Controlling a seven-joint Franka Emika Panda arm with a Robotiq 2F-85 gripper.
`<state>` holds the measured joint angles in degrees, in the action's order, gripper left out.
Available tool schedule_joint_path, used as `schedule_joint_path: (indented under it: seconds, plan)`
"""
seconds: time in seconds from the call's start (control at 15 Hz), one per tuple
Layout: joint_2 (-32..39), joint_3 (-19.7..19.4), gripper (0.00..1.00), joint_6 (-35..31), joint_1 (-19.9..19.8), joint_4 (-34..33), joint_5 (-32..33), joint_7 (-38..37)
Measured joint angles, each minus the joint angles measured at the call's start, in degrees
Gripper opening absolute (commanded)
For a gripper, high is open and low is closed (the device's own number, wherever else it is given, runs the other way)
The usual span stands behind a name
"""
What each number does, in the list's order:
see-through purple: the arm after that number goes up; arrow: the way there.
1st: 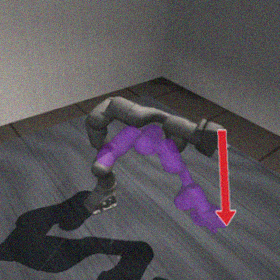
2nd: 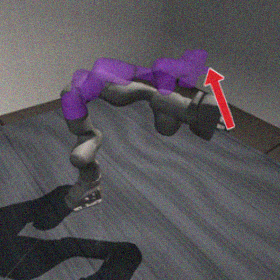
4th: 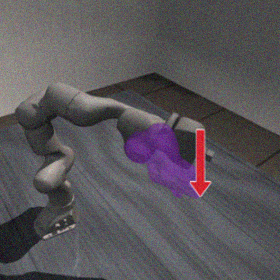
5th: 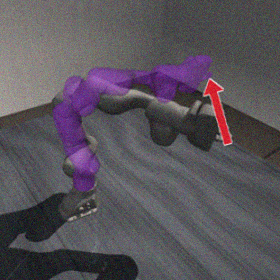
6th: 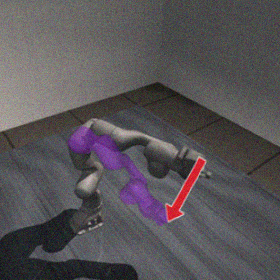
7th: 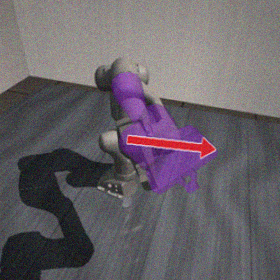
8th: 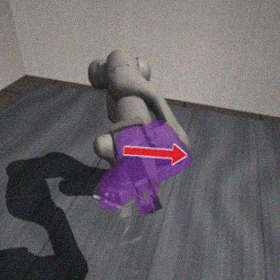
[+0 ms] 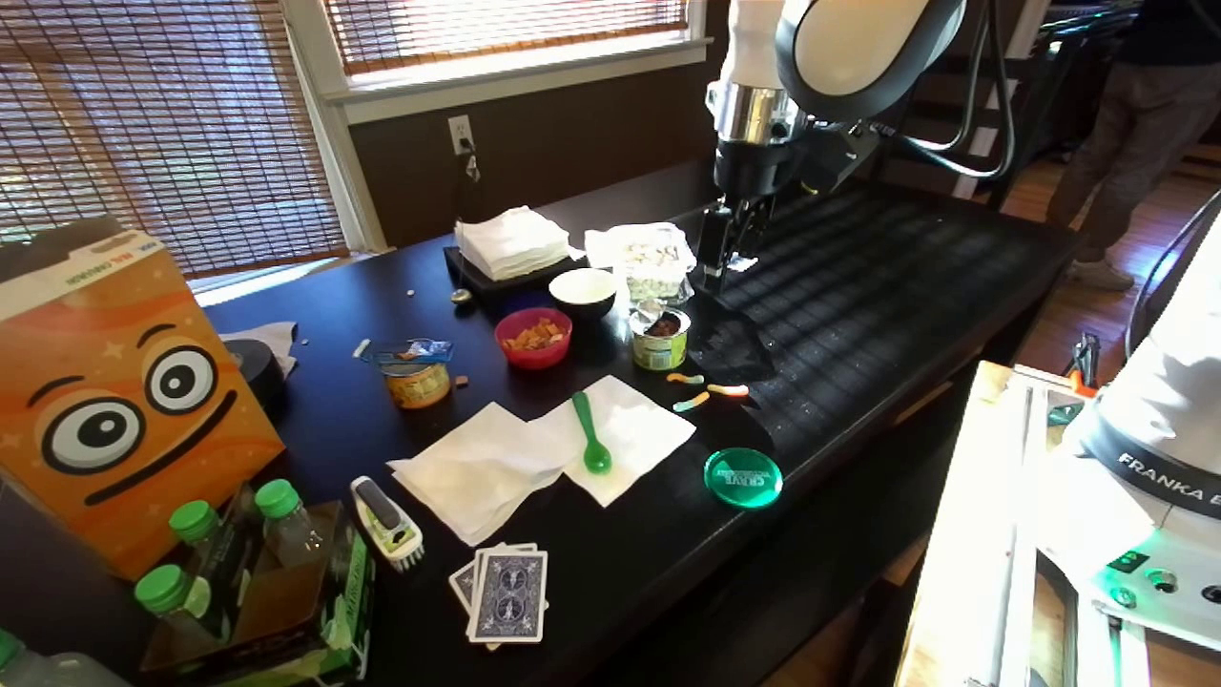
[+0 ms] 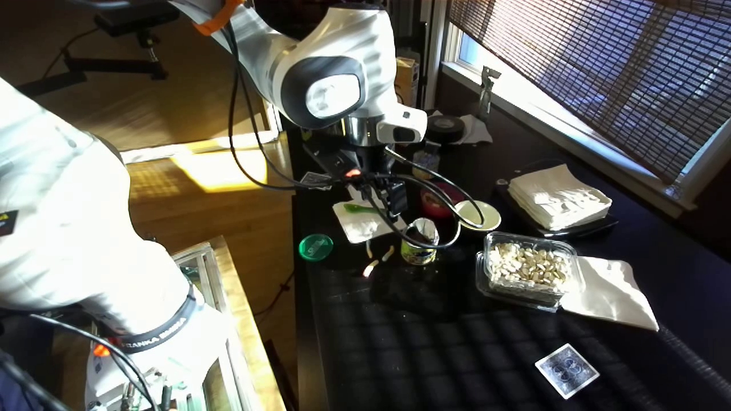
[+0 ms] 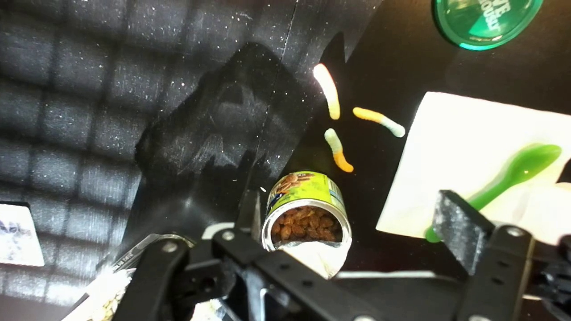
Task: Put the orange and blue objects in the black and white bowl.
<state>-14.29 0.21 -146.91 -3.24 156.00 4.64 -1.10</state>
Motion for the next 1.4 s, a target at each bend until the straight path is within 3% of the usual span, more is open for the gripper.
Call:
schedule_joint_path:
  seconds: [0.87,1.4]
  plan:
    - [7.7,1.2,1.00,-4.8,0.9,1.8,-0.8,-3.1]
    - [17.3,0.3,1.00,-9.4,1.9,1.8,-9.9,12.3]
